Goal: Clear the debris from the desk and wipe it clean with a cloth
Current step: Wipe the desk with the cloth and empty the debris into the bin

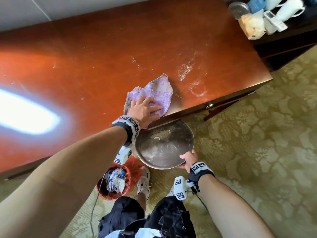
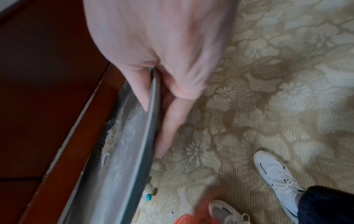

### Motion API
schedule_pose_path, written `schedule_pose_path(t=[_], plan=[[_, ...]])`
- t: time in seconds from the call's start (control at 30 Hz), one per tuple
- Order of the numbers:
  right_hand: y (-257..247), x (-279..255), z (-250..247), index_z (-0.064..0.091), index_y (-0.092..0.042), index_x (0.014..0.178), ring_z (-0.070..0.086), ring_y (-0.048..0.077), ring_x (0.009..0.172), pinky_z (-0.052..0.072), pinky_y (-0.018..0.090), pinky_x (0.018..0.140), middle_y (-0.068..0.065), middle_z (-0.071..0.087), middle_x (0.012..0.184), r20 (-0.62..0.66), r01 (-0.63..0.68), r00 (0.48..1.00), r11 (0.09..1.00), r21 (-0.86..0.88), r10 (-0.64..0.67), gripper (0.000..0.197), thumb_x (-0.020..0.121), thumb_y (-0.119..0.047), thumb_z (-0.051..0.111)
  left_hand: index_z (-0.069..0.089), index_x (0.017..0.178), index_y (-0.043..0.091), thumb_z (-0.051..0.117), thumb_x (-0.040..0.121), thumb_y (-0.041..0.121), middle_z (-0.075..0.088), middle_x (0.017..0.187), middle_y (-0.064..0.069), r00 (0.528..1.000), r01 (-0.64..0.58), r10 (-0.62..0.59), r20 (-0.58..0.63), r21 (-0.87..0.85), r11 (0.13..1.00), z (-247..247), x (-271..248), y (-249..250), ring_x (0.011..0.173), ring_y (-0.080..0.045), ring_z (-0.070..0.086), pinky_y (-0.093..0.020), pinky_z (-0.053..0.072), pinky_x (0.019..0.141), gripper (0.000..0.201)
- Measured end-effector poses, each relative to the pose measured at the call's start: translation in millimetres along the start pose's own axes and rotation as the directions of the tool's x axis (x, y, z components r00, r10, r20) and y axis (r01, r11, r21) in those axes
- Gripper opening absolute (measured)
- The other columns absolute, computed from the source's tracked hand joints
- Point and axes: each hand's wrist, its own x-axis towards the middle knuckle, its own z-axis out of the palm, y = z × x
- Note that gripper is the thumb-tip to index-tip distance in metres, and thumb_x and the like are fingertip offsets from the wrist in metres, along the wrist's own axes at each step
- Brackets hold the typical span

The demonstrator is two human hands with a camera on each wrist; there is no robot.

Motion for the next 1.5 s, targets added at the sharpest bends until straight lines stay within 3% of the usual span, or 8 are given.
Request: schedule_pose_path(t=[0.1,0.2,0.47,0.63,0.8,0.93,1.2,1.5], plan=[[1.4,3.1,-4.6,0.041,-0.011,0.135,0.045,0.046,0.124,0.053,0.063,0.077,0.019,0.042,0.141,0.01,-0.006,1.0,1.0,0.002,0.006,0.058,0.086,0.02,0.043,0.047,0.132,0.055,0.046,0.093,0.057,0.015,0.159,0.011,0.999,0.044,-0.045,0.026,0.03,0.999,2.3,-3.7,1.8,0.146,-0.023,0.001,-0.051,0.007,0.113,0.039],[2.0,7.2,-7.9,0.04,-0.013,0.136,0.045,0.046,0.124,0.053,0.061,0.074,0.018,0.042,0.141,0.018,-0.014,1.0,1.0,0.007,0.014,0.06,0.085,0.019,0.043,0.043,0.136,0.054,0.046,0.094,0.055,0.003,0.162,0.015,0.991,0.097,-0.09,0.104,-0.065,0.993,5.8,-2.2,3.7,0.148,-0.022,-0.015,-0.061,-0.014,0.111,0.042],[0.4,11.4,-14.0,0.042,-0.013,0.122,0.05,0.044,0.112,0.055,0.053,0.055,0.018,0.045,0.135,0.07,-0.022,0.997,0.999,-0.032,0.024,0.049,0.085,0.018,0.045,0.044,0.142,0.038,0.042,0.102,0.04,0.019,0.16,0.012,0.991,0.121,-0.108,0.077,-0.189,0.974,6.7,-4.4,15.2,0.15,-0.013,-0.002,-0.053,-0.001,0.117,0.041],[-7.4,11.2,-24.4,0.04,-0.014,0.125,0.048,0.039,0.107,0.052,0.06,0.069,0.014,0.044,0.125,0.107,-0.008,0.994,0.997,-0.075,0.016,0.05,0.087,0.018,0.04,0.043,0.144,0.034,0.04,0.102,0.041,0.022,0.159,0.011,0.991,0.124,-0.11,0.079,-0.215,0.969,16.0,-10.4,26.0,0.15,-0.012,-0.001,-0.049,0.001,0.119,0.043],[-13.7,13.7,-39.6,0.038,-0.012,0.135,0.051,0.04,0.101,0.051,0.058,0.063,0.016,0.045,0.129,0.094,0.02,0.996,0.99,-0.138,-0.007,0.058,0.086,0.019,0.04,0.046,0.143,0.029,0.043,0.102,0.035,0.032,0.156,0.006,0.997,0.08,-0.08,0.013,-0.226,0.971,8.5,-2.5,32.8,0.148,-0.016,0.015,-0.048,0.021,0.116,0.041],[-12.5,12.9,-48.0,0.037,-0.013,0.136,0.05,0.038,0.103,0.05,0.052,0.056,0.016,0.044,0.131,0.088,0.012,0.996,0.987,-0.161,0.002,0.059,0.086,0.018,0.04,0.044,0.145,0.028,0.043,0.102,0.038,0.029,0.157,0.004,0.988,0.132,-0.148,-0.042,-0.259,0.957,-1.0,14.3,36.2,0.148,-0.012,0.015,-0.044,0.021,0.118,0.044],[-5.5,27.1,-40.9,0.035,-0.014,0.139,0.05,0.037,0.104,0.051,0.062,0.074,0.018,0.042,0.141,0.018,-0.048,0.999,0.992,-0.121,0.05,0.062,0.087,0.019,0.043,0.043,0.147,0.022,0.041,0.104,0.032,0.03,0.157,0.002,0.993,0.069,-0.083,-0.079,-0.164,0.984,-32.0,69.7,25.9,0.146,-0.016,0.021,-0.039,0.025,0.113,0.044],[-6.2,43.4,-19.6,0.034,-0.016,0.143,0.045,0.045,0.125,0.051,0.063,0.077,0.018,0.038,0.146,-0.08,-0.108,0.991,0.994,0.002,0.108,0.066,0.088,0.018,0.049,0.044,0.144,0.029,0.039,0.104,0.034,0.029,0.158,0.0,0.981,0.132,-0.161,-0.107,-0.236,0.963,-49.8,124.4,4.9,0.148,-0.022,0.019,-0.038,0.03,0.11,0.041]])
